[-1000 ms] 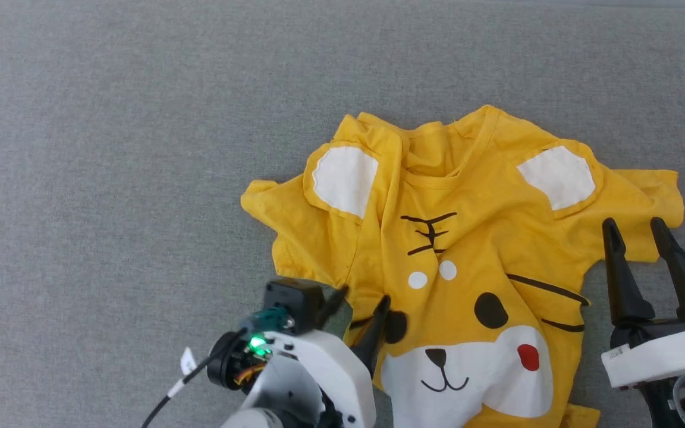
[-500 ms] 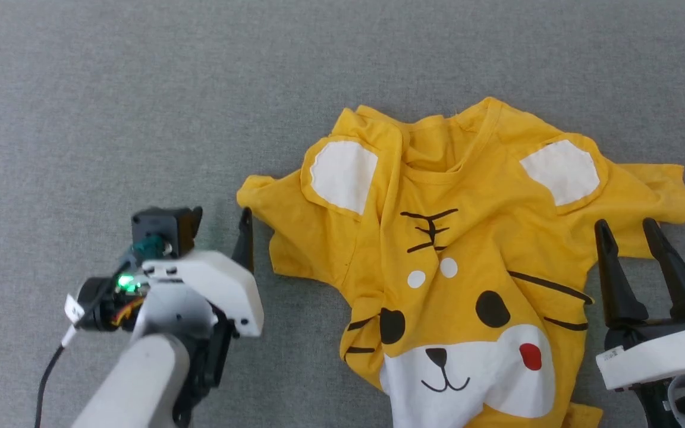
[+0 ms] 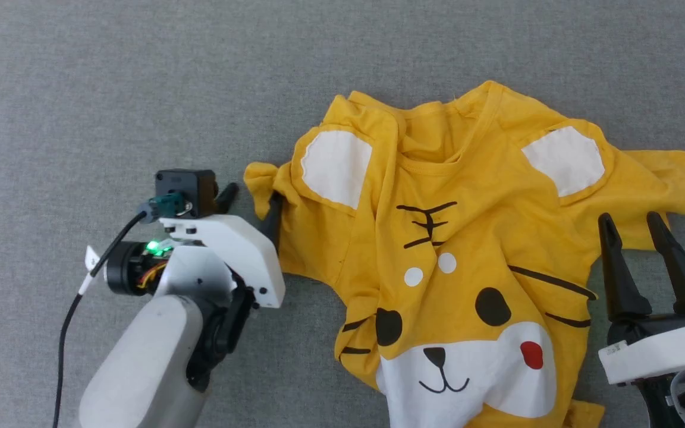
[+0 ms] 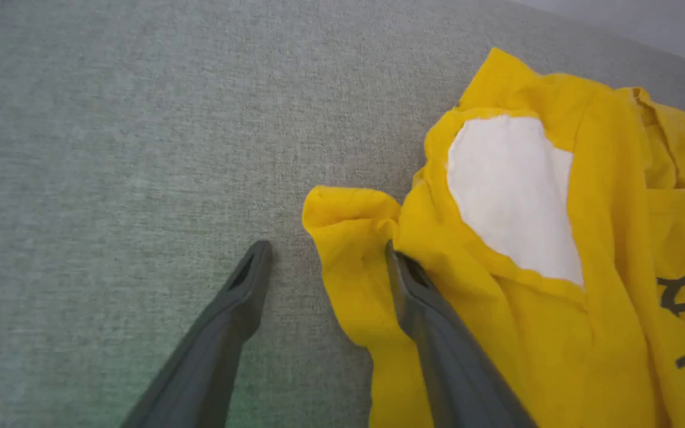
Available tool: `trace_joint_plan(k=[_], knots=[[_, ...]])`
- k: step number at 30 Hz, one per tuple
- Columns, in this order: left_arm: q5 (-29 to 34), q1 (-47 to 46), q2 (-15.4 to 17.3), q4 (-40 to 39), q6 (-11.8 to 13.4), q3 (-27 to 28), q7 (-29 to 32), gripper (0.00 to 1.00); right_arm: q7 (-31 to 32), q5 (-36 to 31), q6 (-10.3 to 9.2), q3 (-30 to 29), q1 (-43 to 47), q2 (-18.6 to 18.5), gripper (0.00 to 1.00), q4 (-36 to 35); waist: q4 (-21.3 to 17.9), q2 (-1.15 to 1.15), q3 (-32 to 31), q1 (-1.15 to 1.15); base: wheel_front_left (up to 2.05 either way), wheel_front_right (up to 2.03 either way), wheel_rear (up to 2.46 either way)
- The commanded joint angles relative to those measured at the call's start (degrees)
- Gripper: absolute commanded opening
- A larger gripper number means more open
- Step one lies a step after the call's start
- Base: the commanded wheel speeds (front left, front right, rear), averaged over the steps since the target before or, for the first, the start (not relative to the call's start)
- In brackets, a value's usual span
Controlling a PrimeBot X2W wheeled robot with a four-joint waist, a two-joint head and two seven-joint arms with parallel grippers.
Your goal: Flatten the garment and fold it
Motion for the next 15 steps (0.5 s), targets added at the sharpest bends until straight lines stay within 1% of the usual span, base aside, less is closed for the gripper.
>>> trace_joint_plan(k=[1,4,10,11,12,13,14,15], knots=[[-0.8,-0.5,-0.7,0.2,-0.6,-0.5,0.6,1.0,-0.4,0.1,-0.05,-0.2,-0.8,0.2,1.0,0.0,-0.1,0.0,0.2,0.0,0.0,0.0,0.0],[-2.0,-0.7,-0.8,0.0,-1.9,-0.9,1.4,1.0,-0.5,0.1,-0.05,-0.3,-0.9,0.2,1.0,0.2,-0.1,0.0,0.4,0.0,0.0,0.0,0.0],[-1.6,-1.4,-0.3,1.6,-2.4,-1.7,1.9,1.0,-0.7,0.3,-0.05,0.0,-1.2,0.2,1.0,0.8,-0.2,0.0,0.5,0.0,0.0,0.0,0.0],[-1.4,-1.6,-0.2,2.1,-2.5,-2.0,1.9,0.96,-0.7,0.3,-0.05,0.0,-1.3,0.2,1.0,0.8,-0.2,0.0,0.6,0.0,0.0,0.0,0.0],[-1.1,-1.9,-0.1,2.7,-2.6,-2.1,1.8,0.84,-0.7,0.4,-0.05,0.1,-1.4,0.2,1.0,0.8,-0.2,0.0,0.6,0.0,0.0,0.0,0.0],[-0.8,-2.3,0.0,3.1,-2.7,-2.2,1.3,0.49,-0.7,0.4,-0.05,0.1,-1.5,0.2,1.0,0.8,-0.2,0.0,0.7,0.0,0.0,0.0,0.0],[-0.4,-2.8,-0.1,3.6,-2.7,-2.1,0.4,0.0,-0.7,0.3,-0.05,0.0,-1.5,0.2,1.0,0.8,-0.2,0.0,0.7,0.0,0.0,0.0,0.0],[-0.1,-3.2,-0.2,4.1,-2.9,-2.2,-0.4,0.0,-0.7,0.3,-0.05,0.0,-1.6,0.2,1.0,0.8,-0.2,0.0,0.7,0.0,0.0,0.0,0.0]])
